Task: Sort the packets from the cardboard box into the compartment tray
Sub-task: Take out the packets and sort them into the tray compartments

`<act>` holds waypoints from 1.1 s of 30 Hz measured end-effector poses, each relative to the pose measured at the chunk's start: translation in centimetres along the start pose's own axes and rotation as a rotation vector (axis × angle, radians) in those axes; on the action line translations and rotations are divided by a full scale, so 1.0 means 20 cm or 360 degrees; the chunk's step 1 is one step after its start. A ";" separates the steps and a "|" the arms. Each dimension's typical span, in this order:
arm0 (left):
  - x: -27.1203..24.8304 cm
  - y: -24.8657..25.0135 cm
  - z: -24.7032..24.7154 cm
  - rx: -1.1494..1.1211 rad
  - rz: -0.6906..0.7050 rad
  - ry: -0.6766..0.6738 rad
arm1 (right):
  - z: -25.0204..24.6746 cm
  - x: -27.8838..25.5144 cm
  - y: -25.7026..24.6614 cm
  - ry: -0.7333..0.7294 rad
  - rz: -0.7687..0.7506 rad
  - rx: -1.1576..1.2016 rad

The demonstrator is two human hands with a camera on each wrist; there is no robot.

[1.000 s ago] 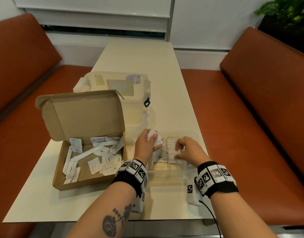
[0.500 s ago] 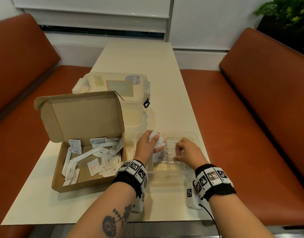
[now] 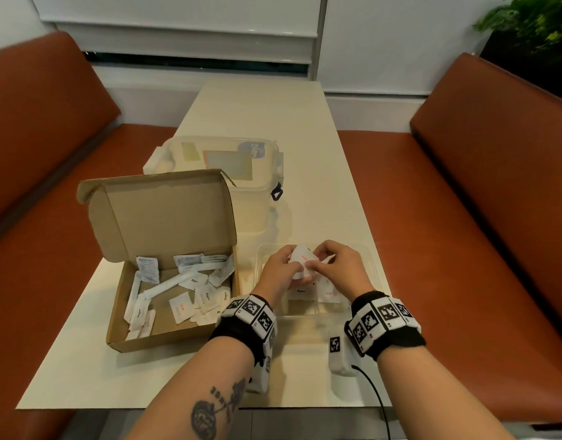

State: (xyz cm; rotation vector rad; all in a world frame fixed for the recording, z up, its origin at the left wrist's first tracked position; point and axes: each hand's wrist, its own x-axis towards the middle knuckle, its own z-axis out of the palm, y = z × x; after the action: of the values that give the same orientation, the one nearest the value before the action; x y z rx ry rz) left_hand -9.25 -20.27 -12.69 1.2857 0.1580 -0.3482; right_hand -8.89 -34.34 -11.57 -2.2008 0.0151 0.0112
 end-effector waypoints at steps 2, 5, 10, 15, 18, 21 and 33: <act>-0.02 -0.01 -0.01 0.0096 0.0040 -0.0006 | 0.00 0.00 -0.01 0.0041 0.0035 0.0109; -0.03 -0.01 -0.02 0.0130 0.0105 0.0039 | -0.01 -0.01 -0.01 0.0160 0.0085 0.0322; -0.03 -0.02 -0.02 0.0152 0.0109 0.0051 | -0.02 -0.02 -0.03 0.0341 0.0172 0.0638; -0.03 -0.02 0.01 0.0156 0.0155 0.0064 | 0.00 -0.02 -0.02 0.0297 0.0188 0.0547; -0.02 -0.01 0.00 0.0270 0.0126 0.0088 | -0.01 -0.02 -0.03 0.0229 0.0106 0.0370; -0.03 -0.01 0.01 0.0439 0.0125 0.0069 | -0.04 -0.01 -0.06 0.0097 -0.0092 0.0218; -0.04 -0.04 0.00 0.0441 0.0181 0.0107 | -0.11 -0.02 -0.05 -0.0209 -0.0044 -0.0214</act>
State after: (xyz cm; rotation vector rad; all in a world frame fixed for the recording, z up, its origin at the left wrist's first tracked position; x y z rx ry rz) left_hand -10.23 -20.25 -13.18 1.5745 0.0947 -0.2343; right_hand -9.19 -35.57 -9.54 -2.3305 -0.0922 0.1448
